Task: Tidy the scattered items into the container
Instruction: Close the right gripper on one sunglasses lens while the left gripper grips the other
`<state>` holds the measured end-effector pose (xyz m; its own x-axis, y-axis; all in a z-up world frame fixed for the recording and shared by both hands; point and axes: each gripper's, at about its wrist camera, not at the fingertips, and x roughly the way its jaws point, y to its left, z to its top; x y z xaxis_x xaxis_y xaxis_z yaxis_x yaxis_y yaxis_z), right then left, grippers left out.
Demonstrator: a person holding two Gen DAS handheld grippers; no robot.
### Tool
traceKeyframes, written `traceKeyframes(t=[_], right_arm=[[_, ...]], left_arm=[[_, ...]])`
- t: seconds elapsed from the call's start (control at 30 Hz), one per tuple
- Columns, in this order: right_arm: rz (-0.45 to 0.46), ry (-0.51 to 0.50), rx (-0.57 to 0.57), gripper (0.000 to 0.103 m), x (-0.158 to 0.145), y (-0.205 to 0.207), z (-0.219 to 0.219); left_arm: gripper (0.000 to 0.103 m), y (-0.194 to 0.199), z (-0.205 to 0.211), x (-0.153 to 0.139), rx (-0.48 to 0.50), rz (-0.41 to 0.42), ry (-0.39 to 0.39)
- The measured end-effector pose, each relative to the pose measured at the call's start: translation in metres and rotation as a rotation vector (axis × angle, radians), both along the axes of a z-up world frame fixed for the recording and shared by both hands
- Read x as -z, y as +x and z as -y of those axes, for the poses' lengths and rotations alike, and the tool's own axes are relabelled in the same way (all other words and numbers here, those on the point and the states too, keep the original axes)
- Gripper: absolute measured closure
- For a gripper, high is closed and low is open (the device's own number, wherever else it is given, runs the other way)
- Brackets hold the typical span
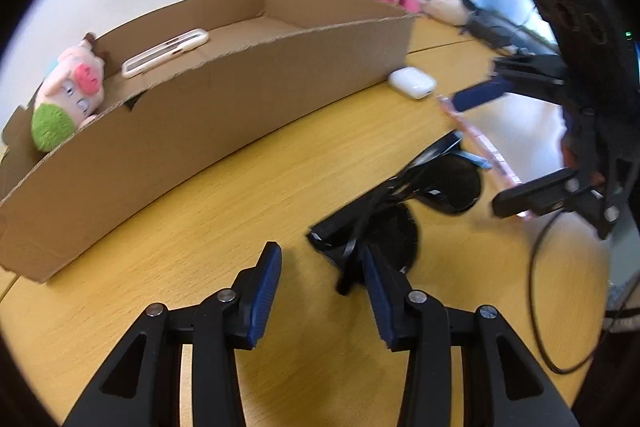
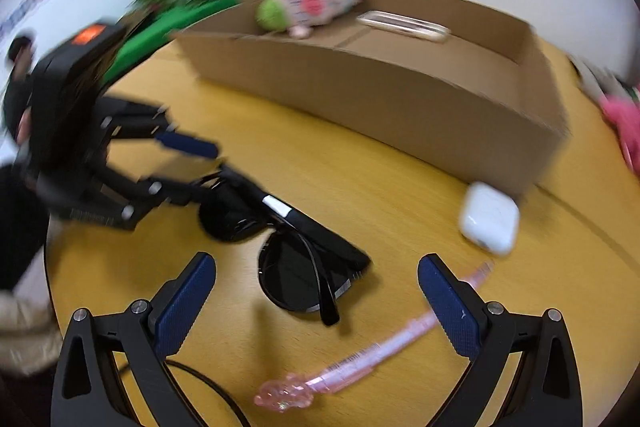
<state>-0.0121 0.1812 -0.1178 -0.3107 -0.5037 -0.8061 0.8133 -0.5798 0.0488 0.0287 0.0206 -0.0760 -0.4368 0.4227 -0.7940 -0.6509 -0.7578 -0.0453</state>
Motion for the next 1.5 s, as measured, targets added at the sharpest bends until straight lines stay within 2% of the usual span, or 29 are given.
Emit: traceKeyframes(t=[0.1, 0.17, 0.3, 0.37, 0.43, 0.53, 0.73, 0.8, 0.87, 0.9, 1.03, 1.17, 1.3, 1.33, 1.37, 1.4, 1.43, 1.5], right_arm=[[-0.030, 0.053, -0.091, 0.000, 0.000, -0.001, 0.010], [-0.025, 0.098, -0.173, 0.001, 0.002, -0.002, 0.016], [-0.029, 0.220, -0.301, 0.002, 0.009, -0.001, 0.021], [-0.015, 0.260, -0.330, 0.005, 0.015, -0.003, 0.021], [-0.003, 0.310, -0.364, 0.016, 0.024, -0.005, 0.021], [0.042, 0.279, -0.370, 0.020, 0.027, -0.014, 0.016], [0.050, 0.263, -0.440, 0.025, 0.024, -0.012, 0.014], [0.047, 0.270, -0.474, 0.029, 0.022, -0.011, 0.014], [0.044, 0.280, -0.511, 0.033, 0.019, -0.006, 0.017], [0.045, 0.286, -0.531, 0.035, 0.018, -0.004, 0.018], [0.050, 0.310, -0.588, 0.042, 0.016, -0.001, 0.021], [0.047, 0.337, -0.621, 0.042, 0.016, 0.003, 0.021], [-0.002, 0.378, -0.644, 0.042, 0.014, 0.014, 0.020], [-0.010, 0.384, -0.645, 0.042, 0.013, 0.016, 0.020], [-0.009, 0.386, -0.652, 0.050, 0.011, 0.018, 0.019], [-0.002, 0.371, -0.658, 0.071, 0.005, 0.020, 0.018], [-0.012, 0.361, -0.655, 0.082, -0.002, 0.021, 0.017], [-0.022, 0.359, -0.653, 0.082, -0.012, 0.021, 0.018]], left_arm=[[0.045, 0.003, -0.006, -0.006, 0.071, -0.013, 0.041], [0.045, 0.005, -0.010, -0.010, 0.125, -0.026, 0.051], [0.030, 0.002, -0.016, -0.017, 0.209, -0.073, 0.025], [0.030, -0.004, -0.018, -0.017, 0.238, -0.081, 0.006], [0.030, -0.011, -0.019, -0.017, 0.266, -0.074, 0.006], [0.030, -0.018, -0.024, -0.011, 0.337, -0.048, -0.008], [0.029, -0.019, -0.034, 0.010, 0.467, -0.012, -0.104], [0.029, -0.020, -0.033, 0.010, 0.484, 0.000, -0.097], [0.036, -0.022, -0.033, 0.009, 0.502, 0.014, -0.094], [0.043, -0.020, -0.034, 0.008, 0.519, 0.011, -0.095], [0.044, -0.014, -0.039, 0.006, 0.548, -0.008, -0.131], [0.045, -0.008, -0.037, 0.004, 0.561, -0.019, -0.142], [0.050, 0.003, -0.035, -0.006, 0.566, -0.055, -0.149], [0.081, 0.004, -0.035, -0.010, 0.548, -0.081, -0.160], [0.080, 0.002, -0.034, -0.015, 0.524, -0.092, -0.167], [0.081, 0.000, -0.032, -0.021, 0.507, -0.104, -0.168], [0.082, -0.001, -0.028, -0.030, 0.503, -0.108, -0.149], [0.082, -0.001, -0.025, -0.039, 0.501, -0.122, -0.145]])
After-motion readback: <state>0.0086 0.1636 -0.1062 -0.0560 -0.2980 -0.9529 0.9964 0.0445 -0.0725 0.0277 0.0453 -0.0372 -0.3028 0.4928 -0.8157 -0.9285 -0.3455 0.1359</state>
